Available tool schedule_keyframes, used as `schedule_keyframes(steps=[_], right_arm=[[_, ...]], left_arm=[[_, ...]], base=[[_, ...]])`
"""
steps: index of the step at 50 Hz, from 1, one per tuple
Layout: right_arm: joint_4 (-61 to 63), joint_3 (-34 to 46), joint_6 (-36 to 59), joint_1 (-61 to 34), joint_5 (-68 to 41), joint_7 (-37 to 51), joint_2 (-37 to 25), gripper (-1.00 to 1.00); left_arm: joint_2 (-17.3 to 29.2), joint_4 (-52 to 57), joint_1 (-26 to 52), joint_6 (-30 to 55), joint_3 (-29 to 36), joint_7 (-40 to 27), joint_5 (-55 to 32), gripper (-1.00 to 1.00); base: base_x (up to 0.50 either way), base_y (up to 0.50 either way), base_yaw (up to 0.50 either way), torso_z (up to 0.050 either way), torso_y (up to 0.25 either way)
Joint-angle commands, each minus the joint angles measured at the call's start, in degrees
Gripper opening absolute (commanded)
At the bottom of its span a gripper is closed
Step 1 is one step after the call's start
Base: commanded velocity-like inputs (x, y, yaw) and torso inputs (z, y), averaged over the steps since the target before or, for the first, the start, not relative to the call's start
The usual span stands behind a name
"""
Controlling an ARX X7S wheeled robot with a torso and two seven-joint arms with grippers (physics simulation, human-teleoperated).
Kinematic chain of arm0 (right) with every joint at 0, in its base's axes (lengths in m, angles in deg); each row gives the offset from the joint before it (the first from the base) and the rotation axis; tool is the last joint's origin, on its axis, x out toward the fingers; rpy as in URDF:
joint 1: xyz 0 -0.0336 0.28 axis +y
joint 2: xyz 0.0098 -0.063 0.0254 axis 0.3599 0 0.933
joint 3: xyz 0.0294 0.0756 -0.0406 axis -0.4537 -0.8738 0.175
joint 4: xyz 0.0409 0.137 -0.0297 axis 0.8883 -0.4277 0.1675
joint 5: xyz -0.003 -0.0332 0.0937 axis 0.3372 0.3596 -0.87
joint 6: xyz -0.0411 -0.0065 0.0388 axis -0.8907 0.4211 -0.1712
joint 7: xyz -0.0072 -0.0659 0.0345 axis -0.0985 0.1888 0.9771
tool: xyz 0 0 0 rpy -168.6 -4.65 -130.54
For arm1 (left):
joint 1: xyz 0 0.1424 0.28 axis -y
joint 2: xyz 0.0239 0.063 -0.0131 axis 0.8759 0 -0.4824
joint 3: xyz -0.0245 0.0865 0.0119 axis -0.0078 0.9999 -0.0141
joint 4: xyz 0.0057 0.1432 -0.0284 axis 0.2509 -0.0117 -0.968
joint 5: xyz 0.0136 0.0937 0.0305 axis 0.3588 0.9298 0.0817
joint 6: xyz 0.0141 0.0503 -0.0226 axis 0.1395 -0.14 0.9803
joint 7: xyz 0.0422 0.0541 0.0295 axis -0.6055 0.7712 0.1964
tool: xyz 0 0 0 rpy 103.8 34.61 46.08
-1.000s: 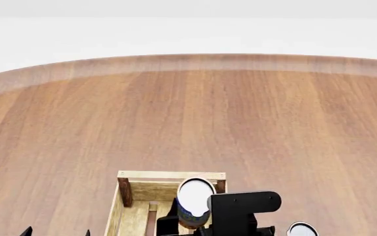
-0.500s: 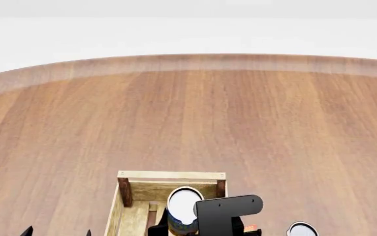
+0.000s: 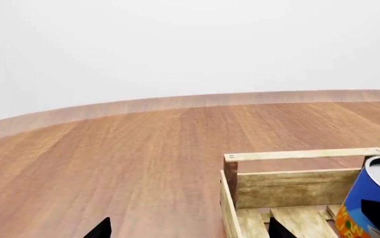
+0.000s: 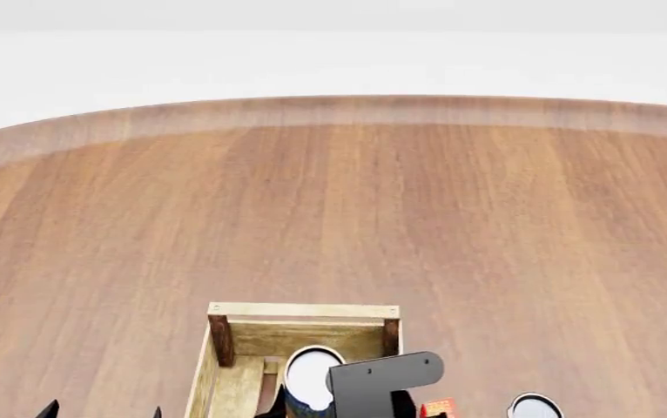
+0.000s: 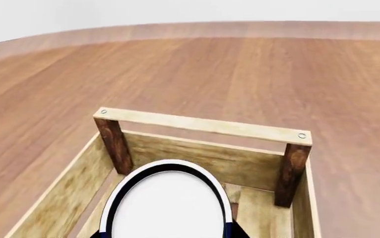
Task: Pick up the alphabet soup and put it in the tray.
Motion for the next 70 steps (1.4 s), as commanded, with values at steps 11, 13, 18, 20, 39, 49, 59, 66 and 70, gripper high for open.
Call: schedule_keyframes(steps=[11, 13, 18, 20, 39, 49, 59, 66, 70], right_arm=[[-3.64, 2.08, -1.69, -1.91, 0.70, -1.58, 0.78, -1.00], [-3.99, 2.17, -1.81, -2.00, 0.46, -1.75, 0.88, -1.00], [-4.91, 2.23, -2.24, -2.14, -0.13, -1.94, 1.10, -1.00], [-5.21, 2.27, -2.37, -2.12, -0.32, -1.91, 1.18, -1.00], [-9.54, 2.53, -4.51, -3.00, -1.95, -2.70, 1.46, -1.00], [-13.14, 2.88, -6.31, -3.96, -2.16, -2.95, 1.82, -1.00], [-17.79, 3.51, -8.63, -5.19, -2.00, -3.37, 2.40, -1.00], [-17.87, 4.21, -8.39, -5.43, -2.33, -3.05, 2.45, -1.00], [-17.72, 4.81, -8.23, -5.51, -2.29, -2.87, 2.36, -1.00]], left_arm=[[0.26, 0.14, 0.01, -0.05, 0.33, -0.28, -0.09, 1.00], [0.28, 0.19, 0.01, -0.02, 0.36, -0.32, -0.11, 1.00], [0.30, 0.12, 0.06, -0.08, 0.46, -0.37, -0.11, 1.00], [0.30, 0.03, 0.08, -0.16, 0.49, -0.37, -0.12, 1.00], [0.46, -0.15, 0.30, -0.29, 0.82, -0.47, -0.23, 1.00], [0.54, -0.11, 0.29, -0.34, 0.99, -0.59, -0.25, 1.00], [0.60, -0.23, 0.36, -0.40, 1.13, -0.69, -0.33, 1.00], [0.69, -0.24, 0.40, -0.41, 1.22, -0.73, -0.40, 1.00], [0.72, -0.26, 0.40, -0.45, 1.27, -0.79, -0.42, 1.00]], base=[[0.00, 0.00, 0.00, 0.000, 0.001], [0.00, 0.00, 0.00, 0.000, 0.000], [0.00, 0.00, 0.00, 0.000, 0.000], [0.00, 0.00, 0.00, 0.000, 0.000], [0.00, 0.00, 0.00, 0.001, 0.001], [0.00, 0.00, 0.00, 0.000, 0.000], [0.00, 0.00, 0.00, 0.000, 0.001], [0.00, 0.00, 0.00, 0.000, 0.000], [0.00, 0.00, 0.00, 0.003, 0.003]])
